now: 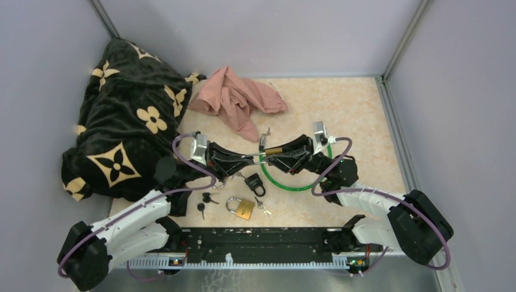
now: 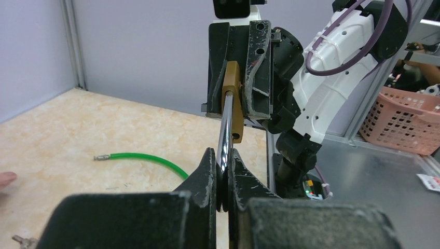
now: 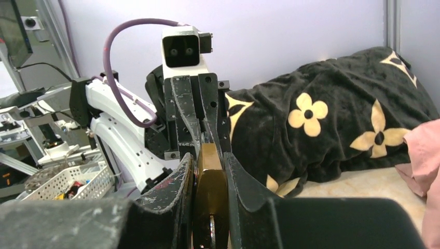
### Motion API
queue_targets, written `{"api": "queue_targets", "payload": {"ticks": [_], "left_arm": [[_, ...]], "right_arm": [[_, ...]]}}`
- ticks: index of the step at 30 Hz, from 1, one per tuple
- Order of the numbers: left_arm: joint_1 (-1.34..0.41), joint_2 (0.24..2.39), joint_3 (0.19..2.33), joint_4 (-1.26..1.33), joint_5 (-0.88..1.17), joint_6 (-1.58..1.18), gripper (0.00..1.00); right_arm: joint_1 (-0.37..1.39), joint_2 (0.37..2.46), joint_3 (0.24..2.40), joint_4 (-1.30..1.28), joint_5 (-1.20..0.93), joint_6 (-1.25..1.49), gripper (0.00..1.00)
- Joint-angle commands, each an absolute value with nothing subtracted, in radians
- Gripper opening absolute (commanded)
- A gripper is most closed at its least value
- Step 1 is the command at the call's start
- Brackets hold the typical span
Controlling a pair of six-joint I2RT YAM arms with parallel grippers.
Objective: Lock with the key
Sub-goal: Lock the lock.
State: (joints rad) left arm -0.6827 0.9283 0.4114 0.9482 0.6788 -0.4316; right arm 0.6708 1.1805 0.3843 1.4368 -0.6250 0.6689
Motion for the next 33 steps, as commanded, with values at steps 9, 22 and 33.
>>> {"api": "queue_targets", "payload": {"ticks": [9,22,33], "left_arm": [[-0.849,0.922,0.512,0.893,0.883,-0.183,0.00],[-0.787,0.872,0.549,0.709,0.998,-0.182,0.00],[-0.697,0.878,0.538,0.820,1.031,-0.370,0.00]], "right_arm": [[0.732,1.185,0.463,1.196,-0.757,0.648,0.00],[0.688,0.972,0.557,0.787,-0.778,0.478,0.00],[0.603,0.965,0.568,0.815,-0.840,0.536,0.00]]}}
